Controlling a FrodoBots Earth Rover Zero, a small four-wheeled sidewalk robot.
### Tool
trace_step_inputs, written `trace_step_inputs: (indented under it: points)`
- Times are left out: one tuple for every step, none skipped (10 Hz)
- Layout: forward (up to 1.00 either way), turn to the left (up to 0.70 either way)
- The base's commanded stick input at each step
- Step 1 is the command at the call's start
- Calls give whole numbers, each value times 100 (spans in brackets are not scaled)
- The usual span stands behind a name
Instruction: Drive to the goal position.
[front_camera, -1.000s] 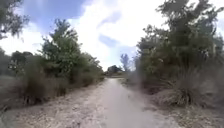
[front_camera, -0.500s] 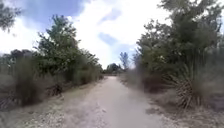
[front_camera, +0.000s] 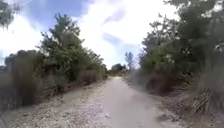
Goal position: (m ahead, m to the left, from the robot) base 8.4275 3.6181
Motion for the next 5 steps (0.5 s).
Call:
trace_step_inputs:
  points:
    - [45, 0]
    - [45, 0]
    - [45, 0]
    - [45, 0]
    - [45, 0]
